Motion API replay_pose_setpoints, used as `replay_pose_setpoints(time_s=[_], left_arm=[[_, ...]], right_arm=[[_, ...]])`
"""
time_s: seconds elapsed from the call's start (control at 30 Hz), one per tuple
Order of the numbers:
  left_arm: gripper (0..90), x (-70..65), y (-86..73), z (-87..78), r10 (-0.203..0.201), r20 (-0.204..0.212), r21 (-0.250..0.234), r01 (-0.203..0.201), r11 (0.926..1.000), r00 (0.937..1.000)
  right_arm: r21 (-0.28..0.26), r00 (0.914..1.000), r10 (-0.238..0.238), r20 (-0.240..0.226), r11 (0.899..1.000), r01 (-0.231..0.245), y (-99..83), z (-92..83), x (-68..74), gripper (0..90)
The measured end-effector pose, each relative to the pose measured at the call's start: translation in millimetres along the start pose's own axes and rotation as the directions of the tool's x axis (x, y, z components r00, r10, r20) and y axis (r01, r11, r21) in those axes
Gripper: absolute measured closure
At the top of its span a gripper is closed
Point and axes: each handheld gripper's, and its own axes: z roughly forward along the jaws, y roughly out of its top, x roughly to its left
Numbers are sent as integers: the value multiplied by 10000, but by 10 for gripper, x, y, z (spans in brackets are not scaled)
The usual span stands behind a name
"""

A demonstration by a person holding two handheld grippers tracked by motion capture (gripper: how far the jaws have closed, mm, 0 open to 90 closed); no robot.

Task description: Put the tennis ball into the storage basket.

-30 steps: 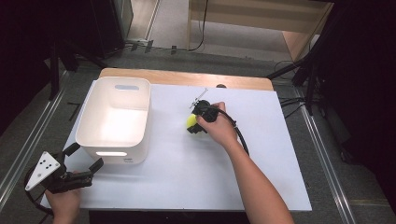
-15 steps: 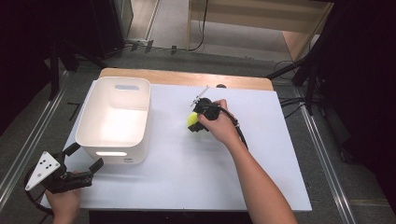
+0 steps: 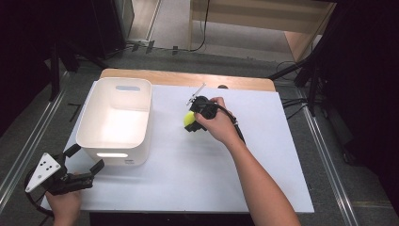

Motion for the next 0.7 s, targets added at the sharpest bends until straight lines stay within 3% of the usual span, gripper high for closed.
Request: replay_pose_setpoints(time_s=[0.7], left_arm=[[0,-4,0,2,19,4,4,-19,10000,10000]], right_arm=[[-199,9981,-383,-473,9991,374,182,-155,81,234]])
